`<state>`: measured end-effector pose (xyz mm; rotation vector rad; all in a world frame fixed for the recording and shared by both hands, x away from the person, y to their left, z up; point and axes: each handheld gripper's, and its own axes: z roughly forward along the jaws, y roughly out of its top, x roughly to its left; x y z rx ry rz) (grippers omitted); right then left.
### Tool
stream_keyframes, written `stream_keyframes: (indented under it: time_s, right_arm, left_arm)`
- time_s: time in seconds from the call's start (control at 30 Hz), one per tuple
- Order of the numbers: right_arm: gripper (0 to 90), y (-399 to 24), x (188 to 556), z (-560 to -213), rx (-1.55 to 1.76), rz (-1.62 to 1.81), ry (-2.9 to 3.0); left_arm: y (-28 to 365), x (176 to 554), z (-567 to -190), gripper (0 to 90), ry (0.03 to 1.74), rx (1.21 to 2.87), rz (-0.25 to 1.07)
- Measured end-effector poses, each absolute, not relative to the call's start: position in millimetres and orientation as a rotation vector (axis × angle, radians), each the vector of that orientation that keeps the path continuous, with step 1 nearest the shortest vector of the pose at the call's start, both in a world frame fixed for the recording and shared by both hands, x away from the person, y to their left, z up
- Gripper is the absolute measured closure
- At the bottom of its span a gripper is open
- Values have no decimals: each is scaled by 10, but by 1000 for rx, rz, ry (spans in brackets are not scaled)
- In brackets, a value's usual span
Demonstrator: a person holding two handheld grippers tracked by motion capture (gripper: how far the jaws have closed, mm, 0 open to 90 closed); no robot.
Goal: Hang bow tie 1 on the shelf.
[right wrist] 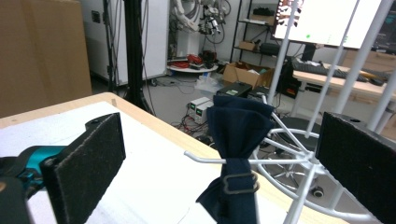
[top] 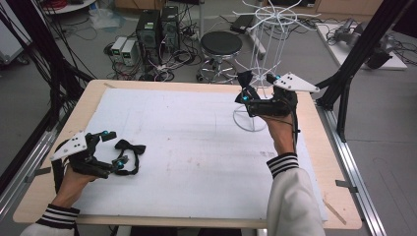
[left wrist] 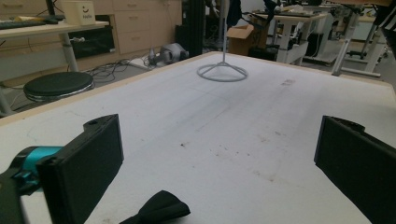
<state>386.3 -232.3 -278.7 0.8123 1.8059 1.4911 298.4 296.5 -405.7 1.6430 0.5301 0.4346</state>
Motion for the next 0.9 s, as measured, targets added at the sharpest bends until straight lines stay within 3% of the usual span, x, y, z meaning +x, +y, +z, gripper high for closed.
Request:
stream_keyframes:
  time_s: [0.4, 0.9]
  right_arm:
    - [7, -2315, 3655, -2742, 766, 1542, 1795]
    - [7, -2437, 3174, -3064, 762, 1531, 1797]
  left_arm:
    - [3000, 2977, -4039, 17, 533, 1643, 452]
    - [2986, 2956, -4002, 18, 535, 1639, 462]
